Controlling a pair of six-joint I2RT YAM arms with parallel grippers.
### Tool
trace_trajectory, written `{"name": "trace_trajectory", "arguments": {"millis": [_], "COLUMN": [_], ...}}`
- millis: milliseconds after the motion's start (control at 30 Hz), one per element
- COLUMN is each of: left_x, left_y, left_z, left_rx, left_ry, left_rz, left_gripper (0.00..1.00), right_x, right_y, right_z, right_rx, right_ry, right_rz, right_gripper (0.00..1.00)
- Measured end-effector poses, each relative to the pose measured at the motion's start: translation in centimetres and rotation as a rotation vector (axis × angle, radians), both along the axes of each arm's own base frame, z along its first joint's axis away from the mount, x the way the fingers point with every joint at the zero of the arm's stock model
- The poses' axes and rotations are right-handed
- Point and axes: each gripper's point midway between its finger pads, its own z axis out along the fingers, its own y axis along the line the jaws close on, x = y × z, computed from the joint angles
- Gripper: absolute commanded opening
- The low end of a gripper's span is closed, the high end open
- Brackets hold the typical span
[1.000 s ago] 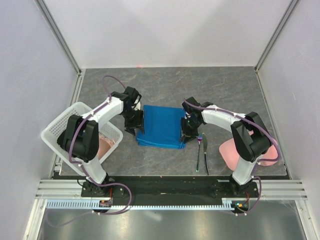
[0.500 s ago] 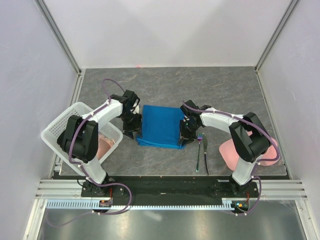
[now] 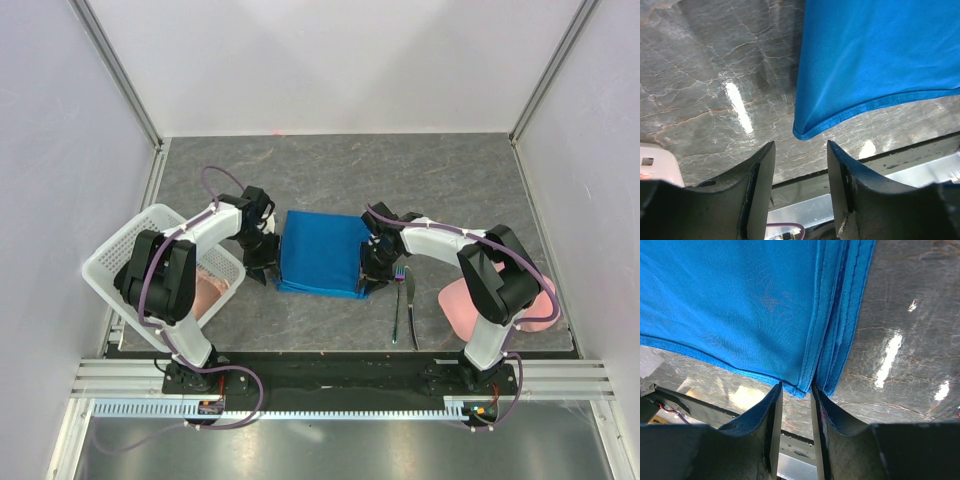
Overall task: Fold the napkin into a case and place the utensils inside
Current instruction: Smooth out the square-folded napkin at the center of the board.
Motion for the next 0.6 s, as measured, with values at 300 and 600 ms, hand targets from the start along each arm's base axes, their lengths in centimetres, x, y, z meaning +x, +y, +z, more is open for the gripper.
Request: {"name": "trace_trajectory", "arguments": {"millis": [300,600], "left_x": [0.3,0.1], "left_y": [-0.8,-1.3], "left_z": [-0.3,-0.6], "left_rx": [-0.064,-0.101], "left_ry": [-0.009,-0.009], "left_rz": [0.007,0.005], "left_gripper": [0.34,0.13], "right_x": [-0.2,-0.2], "right_y": [-0.1,-0.1], "right_z": [-0.2,-0.2], "right_rx": [-0.003,-0.026], "right_ry": [0.009,0.020], "right_rz": [-0.013,-0.056], "right_gripper": [0.32,0.35]}}
